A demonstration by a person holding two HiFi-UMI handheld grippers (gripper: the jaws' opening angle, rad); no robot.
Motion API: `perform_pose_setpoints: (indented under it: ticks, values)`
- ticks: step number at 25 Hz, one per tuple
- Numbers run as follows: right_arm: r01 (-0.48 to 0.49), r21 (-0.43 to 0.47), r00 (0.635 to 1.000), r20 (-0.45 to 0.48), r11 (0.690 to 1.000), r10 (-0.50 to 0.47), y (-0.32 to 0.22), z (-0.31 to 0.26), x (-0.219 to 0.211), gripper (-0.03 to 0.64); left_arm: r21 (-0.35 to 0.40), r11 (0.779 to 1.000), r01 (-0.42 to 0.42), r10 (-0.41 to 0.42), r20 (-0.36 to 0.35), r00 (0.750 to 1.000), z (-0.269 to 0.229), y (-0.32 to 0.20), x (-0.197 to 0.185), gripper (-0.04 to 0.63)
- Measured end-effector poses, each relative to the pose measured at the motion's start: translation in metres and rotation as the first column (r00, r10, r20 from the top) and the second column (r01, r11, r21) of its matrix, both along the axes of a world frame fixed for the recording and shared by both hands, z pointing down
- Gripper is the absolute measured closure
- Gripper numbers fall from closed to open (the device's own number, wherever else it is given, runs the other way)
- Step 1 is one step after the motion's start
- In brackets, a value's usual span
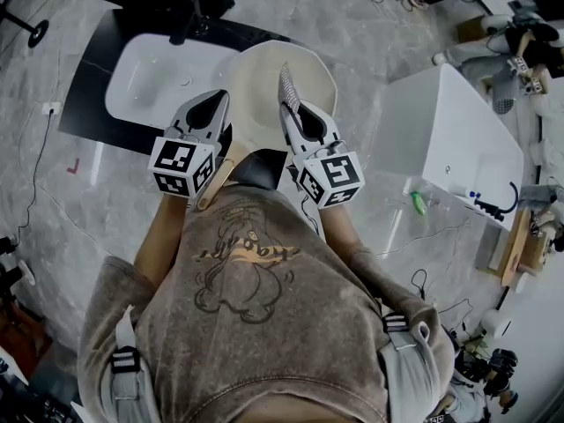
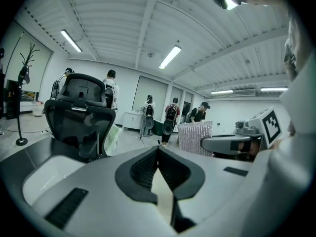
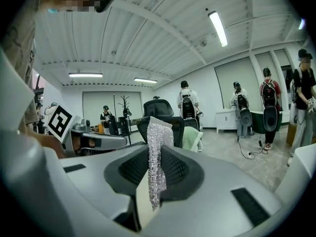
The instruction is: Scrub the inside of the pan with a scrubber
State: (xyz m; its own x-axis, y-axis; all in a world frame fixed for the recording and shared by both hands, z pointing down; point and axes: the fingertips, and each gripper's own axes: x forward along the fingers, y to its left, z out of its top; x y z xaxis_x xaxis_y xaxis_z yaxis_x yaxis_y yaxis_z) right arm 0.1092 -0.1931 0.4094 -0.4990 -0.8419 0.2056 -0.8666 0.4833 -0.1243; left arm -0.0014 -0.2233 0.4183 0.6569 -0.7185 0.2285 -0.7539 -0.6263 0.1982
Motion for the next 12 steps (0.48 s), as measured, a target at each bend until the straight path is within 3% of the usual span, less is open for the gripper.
perform_pose_setpoints:
  ticks: [12]
  values:
    - [0.017,0.009,1.0,-0.012,1.0,-0.017,0.0049,0.0006,-0.0049,0.535,-0.012,1.0,0.023,-0.023,0.013,1.0,0.0028,0.002,0.0001,0.578]
